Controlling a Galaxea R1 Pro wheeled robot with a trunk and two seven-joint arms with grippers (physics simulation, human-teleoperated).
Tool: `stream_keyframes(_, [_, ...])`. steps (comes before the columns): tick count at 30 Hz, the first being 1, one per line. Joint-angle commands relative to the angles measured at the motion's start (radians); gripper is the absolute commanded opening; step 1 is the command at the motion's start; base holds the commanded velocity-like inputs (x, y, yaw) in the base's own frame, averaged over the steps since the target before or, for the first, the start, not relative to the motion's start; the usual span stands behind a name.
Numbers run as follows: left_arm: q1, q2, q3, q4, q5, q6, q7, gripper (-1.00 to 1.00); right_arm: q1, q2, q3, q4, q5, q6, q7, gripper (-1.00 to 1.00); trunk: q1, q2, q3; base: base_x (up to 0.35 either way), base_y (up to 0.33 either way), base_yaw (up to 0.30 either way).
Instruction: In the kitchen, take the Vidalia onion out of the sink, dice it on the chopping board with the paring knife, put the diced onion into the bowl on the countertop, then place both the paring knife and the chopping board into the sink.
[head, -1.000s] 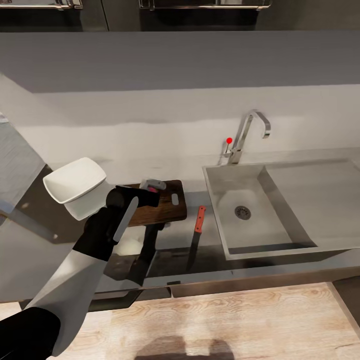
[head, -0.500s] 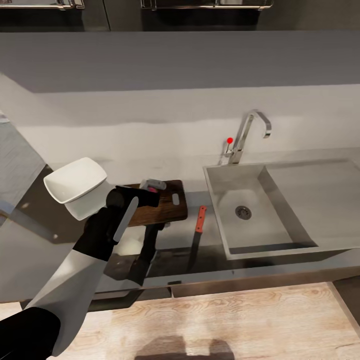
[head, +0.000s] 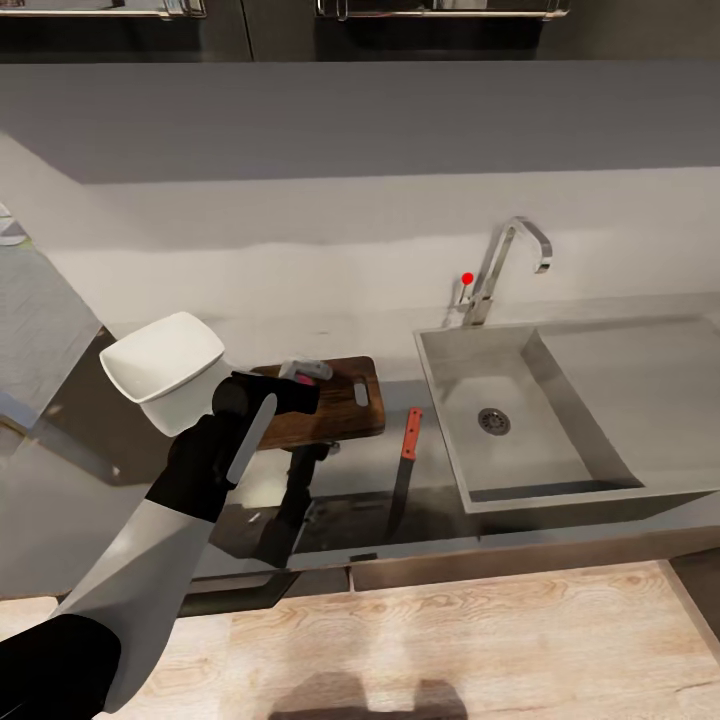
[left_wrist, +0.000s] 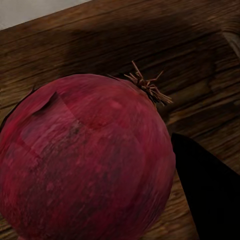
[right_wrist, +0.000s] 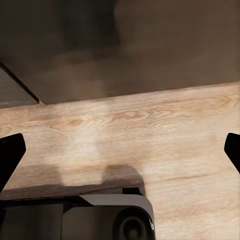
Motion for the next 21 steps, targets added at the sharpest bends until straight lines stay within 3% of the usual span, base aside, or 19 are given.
stream_keyframes(1, [-0.001,0.0,0.0,0.0,0.005,0.004,0.004,-1.0,0.0,0.001,-0.002,-0.001,0.009,0.0,-0.005,1.0,0.001,-0.002,-0.001,0.0,0.0,0.0])
stream_keyframes(10, [-0.001,0.003,0.0,0.001,0.003,0.004,0.005,-1.0,0.001,0.001,-0.002,-0.001,0.009,0.0,-0.005,1.0,0.001,-0.002,-0.001,0.0,0.0,0.0])
stream_keyframes(17, [-0.001,0.022,0.0,-0.002,0.002,0.003,0.006,-1.0,0.001,0.001,-0.002,-0.001,0.009,0.0,-0.005,1.0,0.001,-0.002,-0.001,0.0,0.0,0.0])
stream_keyframes(18, [-0.001,0.023,0.0,-0.003,0.001,0.002,0.007,1.0,0.0,0.001,-0.002,-0.001,0.009,0.0,-0.005,1.0,0.001,-0.002,-0.001,0.0,0.0,0.0])
stream_keyframes(21, [-0.001,0.024,0.0,-0.007,0.0,0.002,0.007,1.0,0.001,0.001,-0.002,0.004,0.009,0.0,-0.005,1.0,0.001,-0.002,-0.001,0.0,0.0,0.0])
